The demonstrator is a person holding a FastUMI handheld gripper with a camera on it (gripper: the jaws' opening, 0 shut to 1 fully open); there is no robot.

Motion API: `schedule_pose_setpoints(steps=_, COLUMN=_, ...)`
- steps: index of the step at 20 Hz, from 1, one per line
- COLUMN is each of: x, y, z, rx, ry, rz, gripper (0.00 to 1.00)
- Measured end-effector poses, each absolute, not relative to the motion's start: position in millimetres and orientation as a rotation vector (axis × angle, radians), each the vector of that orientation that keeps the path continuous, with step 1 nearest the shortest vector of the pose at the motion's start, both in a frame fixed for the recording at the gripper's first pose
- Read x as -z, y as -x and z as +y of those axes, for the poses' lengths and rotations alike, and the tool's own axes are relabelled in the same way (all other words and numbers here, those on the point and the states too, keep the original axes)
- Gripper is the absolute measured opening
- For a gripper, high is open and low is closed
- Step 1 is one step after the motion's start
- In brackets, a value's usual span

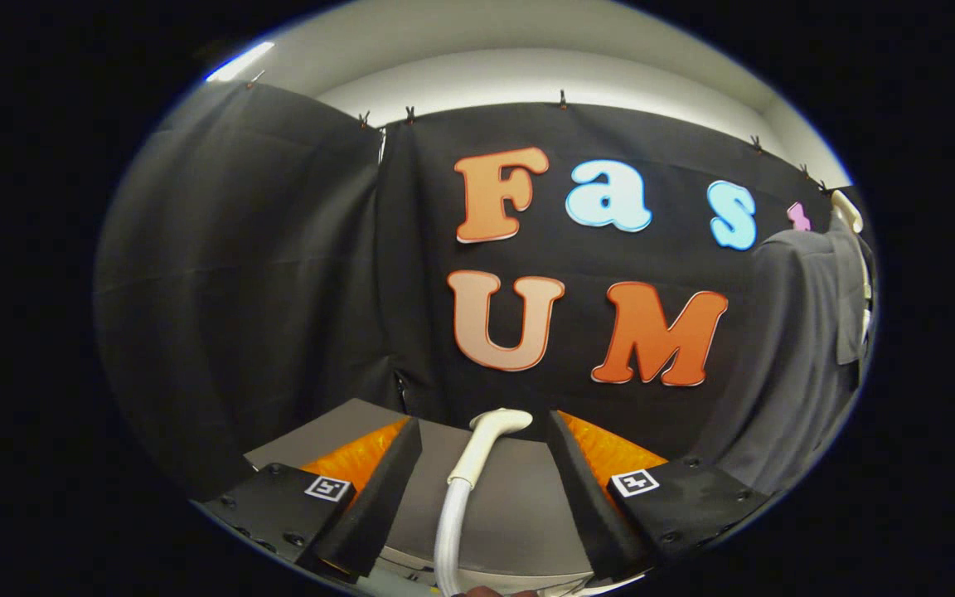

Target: Iron the clothes twice with a garment steamer, once on the left side and once on the right side.

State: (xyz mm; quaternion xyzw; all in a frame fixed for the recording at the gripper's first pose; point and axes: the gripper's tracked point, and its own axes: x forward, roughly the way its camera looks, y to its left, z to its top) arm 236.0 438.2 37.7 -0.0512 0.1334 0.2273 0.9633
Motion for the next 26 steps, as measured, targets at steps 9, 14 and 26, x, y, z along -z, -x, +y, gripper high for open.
schedule_pose_setpoints(steps=9, x=88, y=-340, z=470, rx=-0.354, ry=0.205, rz=0.578, gripper=0.98)
schedule_pose_setpoints(steps=14, x=141, y=-355, z=473, rx=-0.318, ry=0.218, rz=0.719, gripper=0.98)
schedule_pose_setpoints(steps=26, x=168, y=-353, z=467, rx=-0.328, ry=0.199, rz=0.842, gripper=0.51)
